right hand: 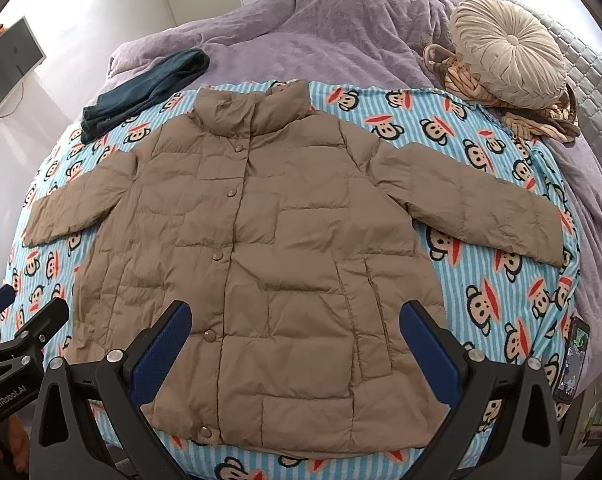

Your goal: Fold large clothes

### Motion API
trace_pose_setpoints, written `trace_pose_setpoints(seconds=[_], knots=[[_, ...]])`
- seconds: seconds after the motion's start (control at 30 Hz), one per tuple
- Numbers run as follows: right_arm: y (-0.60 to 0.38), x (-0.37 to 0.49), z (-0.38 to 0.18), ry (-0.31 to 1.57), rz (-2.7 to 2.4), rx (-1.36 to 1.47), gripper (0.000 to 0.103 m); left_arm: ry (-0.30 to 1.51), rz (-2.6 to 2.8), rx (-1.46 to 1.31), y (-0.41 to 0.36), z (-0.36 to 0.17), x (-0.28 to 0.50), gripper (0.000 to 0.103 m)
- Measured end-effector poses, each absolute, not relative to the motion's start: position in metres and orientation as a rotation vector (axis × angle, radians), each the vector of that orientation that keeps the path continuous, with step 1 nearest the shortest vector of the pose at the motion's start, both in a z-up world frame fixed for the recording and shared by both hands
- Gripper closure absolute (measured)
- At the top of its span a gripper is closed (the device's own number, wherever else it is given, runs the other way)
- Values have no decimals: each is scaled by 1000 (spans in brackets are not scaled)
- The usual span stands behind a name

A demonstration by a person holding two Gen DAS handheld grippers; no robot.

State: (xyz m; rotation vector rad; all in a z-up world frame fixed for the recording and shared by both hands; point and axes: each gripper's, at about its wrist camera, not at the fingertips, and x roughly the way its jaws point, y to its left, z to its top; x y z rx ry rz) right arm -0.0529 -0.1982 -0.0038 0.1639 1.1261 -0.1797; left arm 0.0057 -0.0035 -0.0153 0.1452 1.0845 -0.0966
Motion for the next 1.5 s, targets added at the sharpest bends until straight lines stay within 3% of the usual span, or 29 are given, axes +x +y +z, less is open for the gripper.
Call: trace_pose_setpoints(seconds=[1.5], knots=[[-198,-49,-7,1141,-177,169,0,1103,-85,138,-3,-23,8,0]])
